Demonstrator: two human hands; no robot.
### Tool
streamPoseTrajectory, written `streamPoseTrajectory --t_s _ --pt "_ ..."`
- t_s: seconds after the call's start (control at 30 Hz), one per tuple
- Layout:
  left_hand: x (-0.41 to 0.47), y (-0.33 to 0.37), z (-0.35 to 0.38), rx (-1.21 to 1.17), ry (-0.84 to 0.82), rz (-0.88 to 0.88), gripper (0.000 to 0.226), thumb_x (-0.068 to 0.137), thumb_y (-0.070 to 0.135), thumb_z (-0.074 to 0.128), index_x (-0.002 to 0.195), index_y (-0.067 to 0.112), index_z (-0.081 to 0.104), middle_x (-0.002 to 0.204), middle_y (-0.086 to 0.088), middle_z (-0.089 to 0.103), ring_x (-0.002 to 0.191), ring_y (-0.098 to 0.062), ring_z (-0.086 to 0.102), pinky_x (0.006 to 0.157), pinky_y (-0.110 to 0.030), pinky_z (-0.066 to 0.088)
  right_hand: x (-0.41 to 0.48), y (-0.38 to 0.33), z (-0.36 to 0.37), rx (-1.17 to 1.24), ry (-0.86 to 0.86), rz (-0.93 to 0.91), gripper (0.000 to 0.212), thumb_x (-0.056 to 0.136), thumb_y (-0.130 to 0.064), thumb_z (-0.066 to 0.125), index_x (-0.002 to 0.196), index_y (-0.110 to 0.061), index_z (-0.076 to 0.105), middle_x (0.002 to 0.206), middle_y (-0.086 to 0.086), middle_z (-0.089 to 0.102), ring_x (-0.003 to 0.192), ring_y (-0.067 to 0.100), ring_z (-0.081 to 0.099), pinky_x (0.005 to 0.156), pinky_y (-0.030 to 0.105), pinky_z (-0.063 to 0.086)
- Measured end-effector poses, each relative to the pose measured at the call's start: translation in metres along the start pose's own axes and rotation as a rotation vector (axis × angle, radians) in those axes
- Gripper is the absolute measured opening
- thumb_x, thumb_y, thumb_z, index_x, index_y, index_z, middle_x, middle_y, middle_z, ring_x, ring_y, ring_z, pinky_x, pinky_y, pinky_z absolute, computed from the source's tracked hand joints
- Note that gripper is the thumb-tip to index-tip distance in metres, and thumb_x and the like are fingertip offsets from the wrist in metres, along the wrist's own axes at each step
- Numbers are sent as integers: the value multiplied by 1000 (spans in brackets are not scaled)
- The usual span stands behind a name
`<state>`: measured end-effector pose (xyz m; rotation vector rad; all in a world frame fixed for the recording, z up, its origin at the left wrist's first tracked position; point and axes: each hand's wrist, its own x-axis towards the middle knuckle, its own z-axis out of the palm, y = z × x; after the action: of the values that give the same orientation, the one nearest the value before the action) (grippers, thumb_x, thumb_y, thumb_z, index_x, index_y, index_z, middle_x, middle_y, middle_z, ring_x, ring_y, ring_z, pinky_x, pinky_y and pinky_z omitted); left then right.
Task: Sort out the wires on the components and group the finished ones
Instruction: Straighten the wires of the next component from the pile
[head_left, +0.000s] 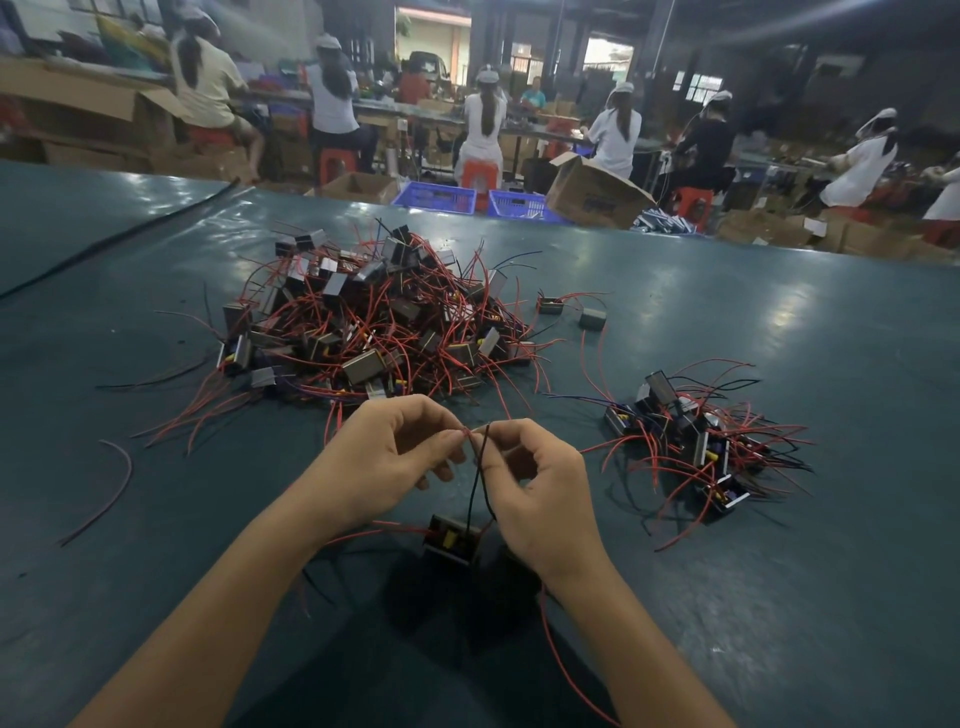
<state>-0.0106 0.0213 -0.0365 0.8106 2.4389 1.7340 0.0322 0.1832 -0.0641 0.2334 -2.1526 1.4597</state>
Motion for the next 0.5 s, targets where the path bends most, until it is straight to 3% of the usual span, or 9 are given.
streamPoseTrajectory --t_s 0.2,0.33,0.5 --pt "-1 4 -1 0 3 4 6 90 17 63 88 15 68 76 3 73 65 -11 69 57 -23 54 1 -1 1 126 -15 75 20 92 -7 65 84 -25 67 70 -12 67 62 2 59 59 18 49" --pt "-2 8 -3 -19 -61 -69 30 87 36 55 82 10 69 72 -2 72 62 -17 69 55 -24 54 0 -2 0 107 -8 47 18 92 -9 65 84 -26 66 74 0 67 60 9 58 56 28 52" --pt "0 8 0 -248 -44 -279 20 96 17 55 84 10 69 68 0 71 57 -12 65 48 -19 49 2 -1 -3 -41 -19 -123 7 89 -12 64 87 -18 67 71 -12 58 60 4 52 58 16 43"
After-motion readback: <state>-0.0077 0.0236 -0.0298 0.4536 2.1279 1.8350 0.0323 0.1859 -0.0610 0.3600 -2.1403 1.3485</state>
